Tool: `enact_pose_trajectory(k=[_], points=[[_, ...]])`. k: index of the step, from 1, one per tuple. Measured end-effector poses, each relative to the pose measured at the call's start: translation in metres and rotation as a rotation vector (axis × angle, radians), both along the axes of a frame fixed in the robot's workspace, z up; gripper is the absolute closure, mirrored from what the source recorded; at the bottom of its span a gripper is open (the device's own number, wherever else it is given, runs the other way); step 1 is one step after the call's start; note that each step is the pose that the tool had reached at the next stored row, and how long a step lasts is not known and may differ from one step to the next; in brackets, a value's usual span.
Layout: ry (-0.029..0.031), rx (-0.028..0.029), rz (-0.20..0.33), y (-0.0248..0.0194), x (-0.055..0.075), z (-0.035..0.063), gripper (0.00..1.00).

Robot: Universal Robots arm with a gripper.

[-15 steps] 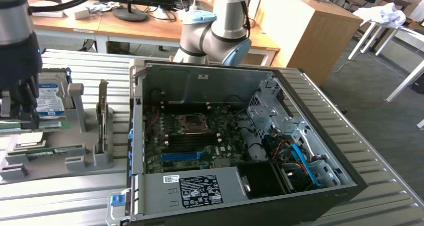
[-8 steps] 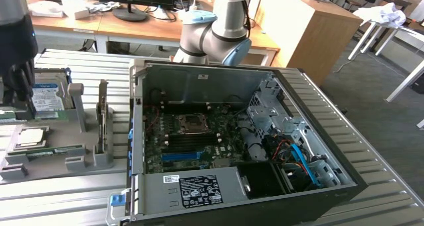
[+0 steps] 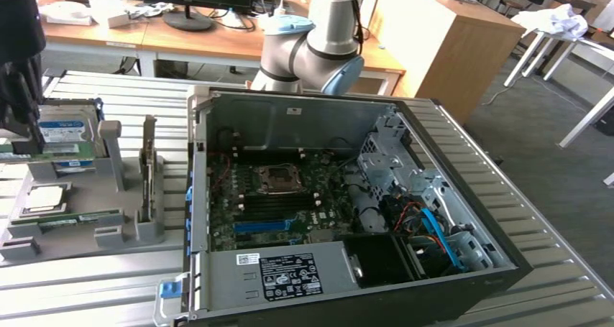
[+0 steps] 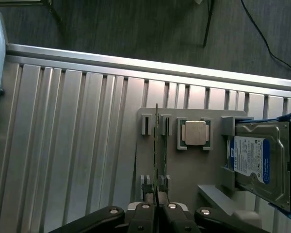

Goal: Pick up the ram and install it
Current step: 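Press down the ram until it locks into place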

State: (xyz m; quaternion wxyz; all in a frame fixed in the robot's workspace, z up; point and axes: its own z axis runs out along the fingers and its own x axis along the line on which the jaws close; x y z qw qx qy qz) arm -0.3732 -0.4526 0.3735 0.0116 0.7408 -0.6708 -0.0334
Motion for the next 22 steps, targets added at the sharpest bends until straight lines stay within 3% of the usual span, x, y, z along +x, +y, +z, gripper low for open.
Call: enact_pose_trajectory(k=[5, 22], points=[[-0.0002, 0.0002, 0.0, 0.0, 0.0, 0.0078, 0.88], [-0.0001, 0.0001, 0.0, 0.0, 0.0097, 0.008, 0.88]])
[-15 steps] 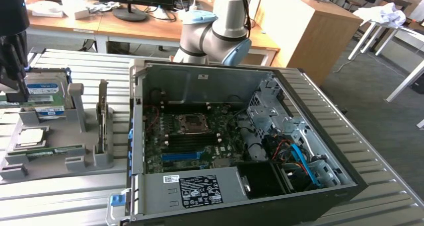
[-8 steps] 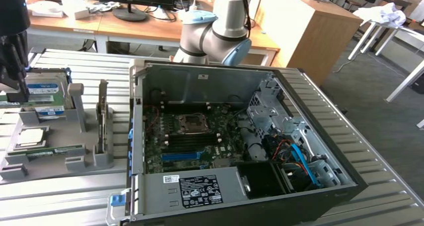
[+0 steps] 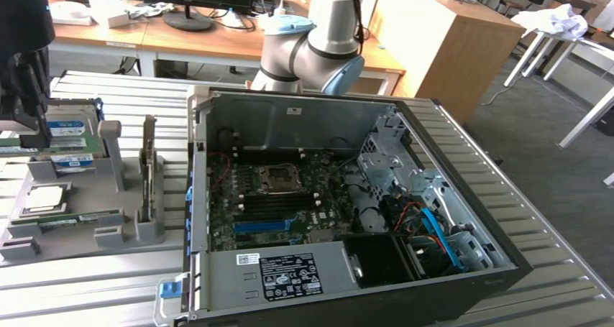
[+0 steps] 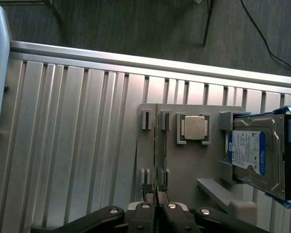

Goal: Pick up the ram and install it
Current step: 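Press down the ram until it locks into place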

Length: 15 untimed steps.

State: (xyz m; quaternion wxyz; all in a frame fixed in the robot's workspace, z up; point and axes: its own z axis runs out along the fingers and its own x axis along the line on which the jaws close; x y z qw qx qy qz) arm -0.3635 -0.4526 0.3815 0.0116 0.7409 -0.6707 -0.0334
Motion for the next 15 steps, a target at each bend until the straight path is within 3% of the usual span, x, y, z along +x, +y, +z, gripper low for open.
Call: enact_pose_trajectory(k=[15], points=[[0.0, -0.0025, 0.0, 0.0, 0.017, 0.0, 0.88]])
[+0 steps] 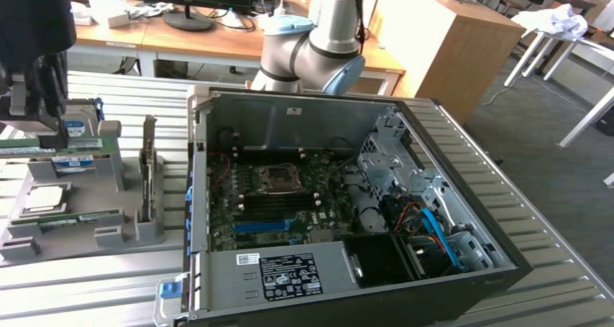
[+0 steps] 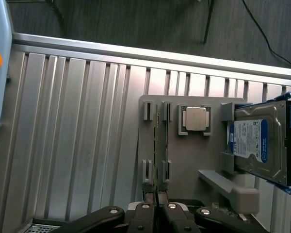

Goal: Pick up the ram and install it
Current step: 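Press down the ram until it locks into place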

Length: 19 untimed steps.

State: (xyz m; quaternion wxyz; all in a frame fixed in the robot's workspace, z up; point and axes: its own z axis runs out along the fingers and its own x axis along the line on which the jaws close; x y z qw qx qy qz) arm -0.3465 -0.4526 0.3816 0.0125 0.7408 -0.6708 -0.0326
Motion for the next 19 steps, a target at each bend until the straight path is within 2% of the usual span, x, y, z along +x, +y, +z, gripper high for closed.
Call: enact_pose_trajectory(k=[19], points=[[0.0, -0.0001, 0.0, 0.0, 0.027, 0.0, 0.88]])
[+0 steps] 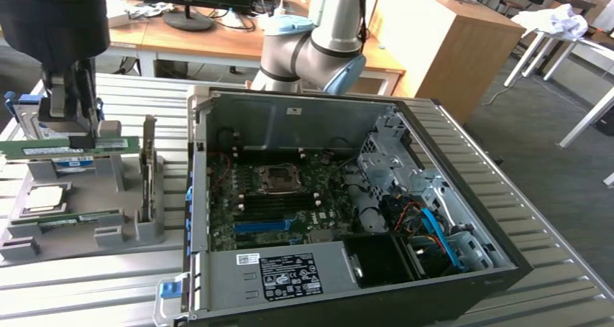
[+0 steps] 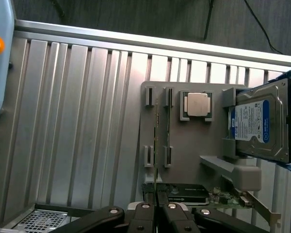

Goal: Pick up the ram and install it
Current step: 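Press down the ram until it locks into place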

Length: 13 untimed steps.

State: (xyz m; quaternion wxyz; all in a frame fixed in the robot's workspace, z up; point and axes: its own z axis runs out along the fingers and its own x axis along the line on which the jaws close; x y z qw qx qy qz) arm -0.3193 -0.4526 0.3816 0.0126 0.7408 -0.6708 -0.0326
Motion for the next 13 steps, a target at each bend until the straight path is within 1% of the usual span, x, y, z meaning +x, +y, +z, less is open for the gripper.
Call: enact_pose_trajectory(k=[13], points=[[0.0, -0.0001, 0.0, 0.0, 0.022, 0.0, 0.88]])
